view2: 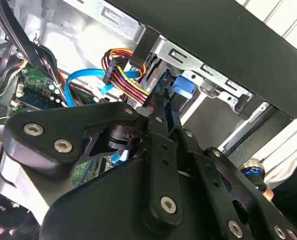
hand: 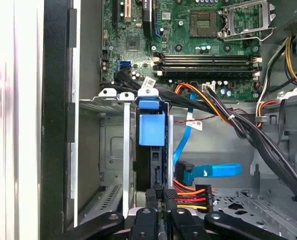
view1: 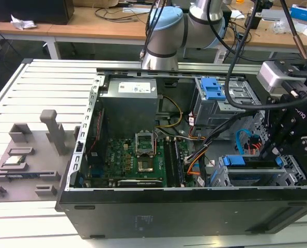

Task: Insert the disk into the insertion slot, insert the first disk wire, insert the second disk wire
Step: 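Insert the first disk wire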

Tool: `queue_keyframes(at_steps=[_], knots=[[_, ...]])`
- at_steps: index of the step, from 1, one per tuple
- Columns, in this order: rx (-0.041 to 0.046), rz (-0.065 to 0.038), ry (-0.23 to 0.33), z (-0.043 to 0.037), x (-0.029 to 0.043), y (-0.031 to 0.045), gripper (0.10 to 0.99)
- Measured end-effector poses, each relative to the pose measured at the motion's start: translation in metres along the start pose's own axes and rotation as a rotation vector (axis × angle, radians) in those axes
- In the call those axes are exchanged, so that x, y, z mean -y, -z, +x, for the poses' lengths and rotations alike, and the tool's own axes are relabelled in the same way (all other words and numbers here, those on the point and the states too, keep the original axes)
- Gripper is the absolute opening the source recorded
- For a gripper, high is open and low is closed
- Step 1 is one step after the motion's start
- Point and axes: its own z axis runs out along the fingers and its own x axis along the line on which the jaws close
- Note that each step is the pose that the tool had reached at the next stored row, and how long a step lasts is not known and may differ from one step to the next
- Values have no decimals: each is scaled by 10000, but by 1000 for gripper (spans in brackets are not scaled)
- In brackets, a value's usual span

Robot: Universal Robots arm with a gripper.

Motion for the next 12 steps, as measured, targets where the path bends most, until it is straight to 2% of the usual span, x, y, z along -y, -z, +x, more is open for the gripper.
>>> queue_keyframes(at_steps=[12], knots=[[-21,-1,-2,-10,7,-45,169]])
